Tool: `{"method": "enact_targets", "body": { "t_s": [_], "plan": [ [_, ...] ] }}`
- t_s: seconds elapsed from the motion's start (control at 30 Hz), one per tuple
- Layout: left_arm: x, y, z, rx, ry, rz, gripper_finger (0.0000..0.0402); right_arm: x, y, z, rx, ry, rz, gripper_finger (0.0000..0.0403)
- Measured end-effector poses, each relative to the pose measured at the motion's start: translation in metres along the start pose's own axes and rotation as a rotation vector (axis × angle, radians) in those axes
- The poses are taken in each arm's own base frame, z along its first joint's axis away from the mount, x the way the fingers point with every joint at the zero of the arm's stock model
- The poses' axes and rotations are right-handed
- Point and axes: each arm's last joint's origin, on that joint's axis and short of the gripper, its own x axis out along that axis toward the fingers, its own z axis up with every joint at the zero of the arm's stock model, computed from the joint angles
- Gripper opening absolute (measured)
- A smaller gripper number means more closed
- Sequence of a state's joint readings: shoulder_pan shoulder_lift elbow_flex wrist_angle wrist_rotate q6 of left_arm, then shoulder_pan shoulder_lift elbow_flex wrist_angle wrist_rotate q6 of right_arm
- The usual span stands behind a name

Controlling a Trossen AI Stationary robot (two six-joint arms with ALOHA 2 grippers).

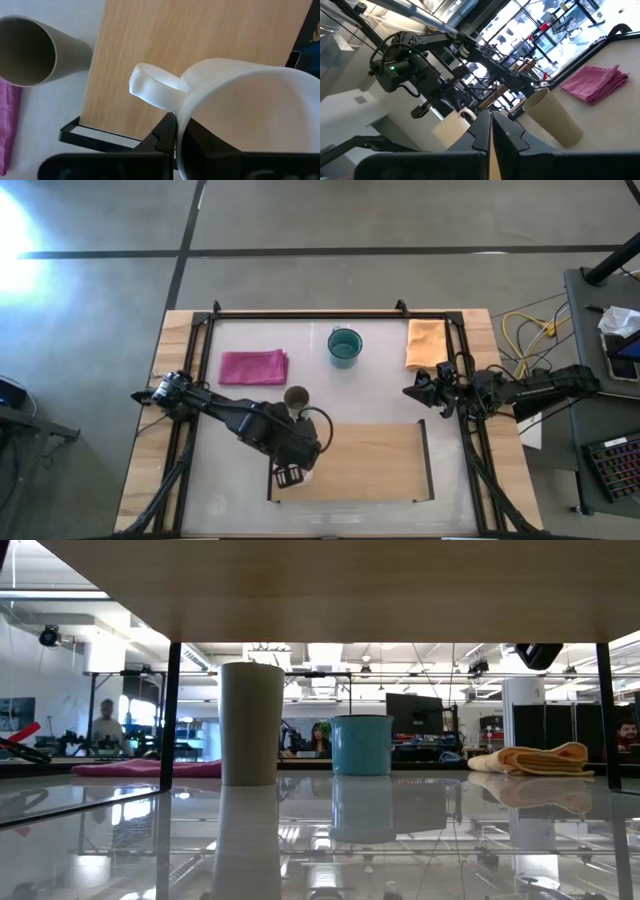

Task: Stack small to large cups/mugs on shelf
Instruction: Put the white mug on the shelf

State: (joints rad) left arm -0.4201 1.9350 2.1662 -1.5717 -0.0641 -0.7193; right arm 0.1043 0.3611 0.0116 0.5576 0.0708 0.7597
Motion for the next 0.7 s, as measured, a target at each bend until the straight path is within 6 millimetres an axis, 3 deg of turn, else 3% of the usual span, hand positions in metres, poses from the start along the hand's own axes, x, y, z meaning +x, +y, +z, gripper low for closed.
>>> {"method": "enact_targets", "body": {
  "t_s": [0.3, 0.7],
  "plan": [
    [0.0000, 0.0061, 0.0094, 0.017, -0.027, -0.020, 0.0002, 0.0000, -0.0003, -0.0003, -0.009, 0.003, -0.003, 0.0009],
    [-0.0006, 0.0071, 0.0101, 0.012, -0.017, -0.039, 0.0053, 0.0000, -0.0032, -0.0033, -0.015, 0.034, -0.032, 0.0009]
  ]
}}
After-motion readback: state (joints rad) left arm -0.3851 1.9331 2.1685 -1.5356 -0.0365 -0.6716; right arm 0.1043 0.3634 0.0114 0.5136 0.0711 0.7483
